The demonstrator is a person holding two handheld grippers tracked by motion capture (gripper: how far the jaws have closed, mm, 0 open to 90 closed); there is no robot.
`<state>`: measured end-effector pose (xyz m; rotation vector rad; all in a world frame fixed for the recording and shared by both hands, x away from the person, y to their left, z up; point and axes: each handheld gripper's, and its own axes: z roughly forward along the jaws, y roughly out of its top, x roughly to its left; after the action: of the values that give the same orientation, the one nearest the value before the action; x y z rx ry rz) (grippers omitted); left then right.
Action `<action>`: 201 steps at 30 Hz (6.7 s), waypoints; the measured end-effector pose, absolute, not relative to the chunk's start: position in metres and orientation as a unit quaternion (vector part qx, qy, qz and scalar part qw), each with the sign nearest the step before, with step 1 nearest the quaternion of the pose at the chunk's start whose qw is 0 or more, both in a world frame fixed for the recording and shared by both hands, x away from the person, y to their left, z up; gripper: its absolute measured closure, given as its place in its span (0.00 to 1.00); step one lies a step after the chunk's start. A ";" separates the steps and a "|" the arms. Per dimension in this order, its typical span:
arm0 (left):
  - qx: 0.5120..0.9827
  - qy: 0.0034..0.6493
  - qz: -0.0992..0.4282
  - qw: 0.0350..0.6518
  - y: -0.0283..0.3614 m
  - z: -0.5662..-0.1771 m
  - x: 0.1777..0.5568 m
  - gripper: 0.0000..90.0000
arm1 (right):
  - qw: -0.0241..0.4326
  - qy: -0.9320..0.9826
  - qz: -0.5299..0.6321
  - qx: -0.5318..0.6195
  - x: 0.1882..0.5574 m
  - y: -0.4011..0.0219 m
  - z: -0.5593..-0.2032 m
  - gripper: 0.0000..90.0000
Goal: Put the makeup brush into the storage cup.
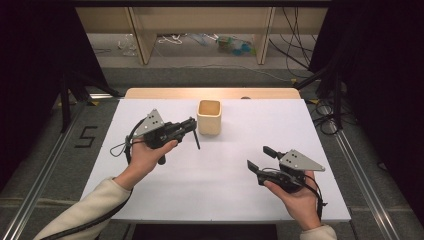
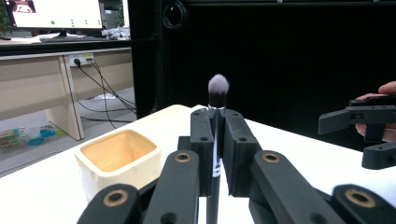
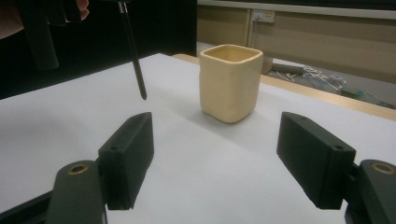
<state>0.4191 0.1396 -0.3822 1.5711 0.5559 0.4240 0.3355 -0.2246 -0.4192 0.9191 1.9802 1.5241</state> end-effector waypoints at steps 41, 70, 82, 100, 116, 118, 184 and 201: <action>0.684 0.249 0.205 0.655 0.134 -0.365 0.441 0.93 | 0.242 0.720 0.551 0.347 0.333 -0.231 -0.424 0.30; 0.677 0.249 0.221 0.657 0.132 -0.349 0.459 0.93 | 0.235 0.722 0.549 0.348 0.333 -0.230 -0.427 0.30; 0.678 0.249 0.222 0.655 0.129 -0.346 0.466 0.93 | 0.233 0.726 0.546 0.348 0.333 -0.229 -0.428 0.30; 0.675 0.254 0.225 0.655 0.126 -0.344 0.476 0.93 | 0.232 0.728 0.542 0.349 0.333 -0.229 -0.429 0.30; 0.675 0.257 0.227 0.654 0.123 -0.343 0.484 0.93 | 0.232 0.728 0.543 0.349 0.333 -0.230 -0.429 0.30; 0.673 0.260 0.226 0.655 0.123 -0.343 0.485 0.93 | 0.232 0.728 0.543 0.349 0.333 -0.230 -0.429 0.30; 0.677 0.263 0.238 0.645 0.104 -0.337 0.516 0.93 | 0.229 0.728 0.543 0.350 0.333 -0.230 -0.430 0.29; 0.677 0.264 0.245 0.642 0.104 -0.342 0.522 0.93 | 0.230 0.727 0.544 0.349 0.333 -0.229 -0.430 0.29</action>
<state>0.5220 0.1042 -0.3417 1.5430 0.6020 0.5575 0.3332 -0.2290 -0.4302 0.9606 2.0011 1.4960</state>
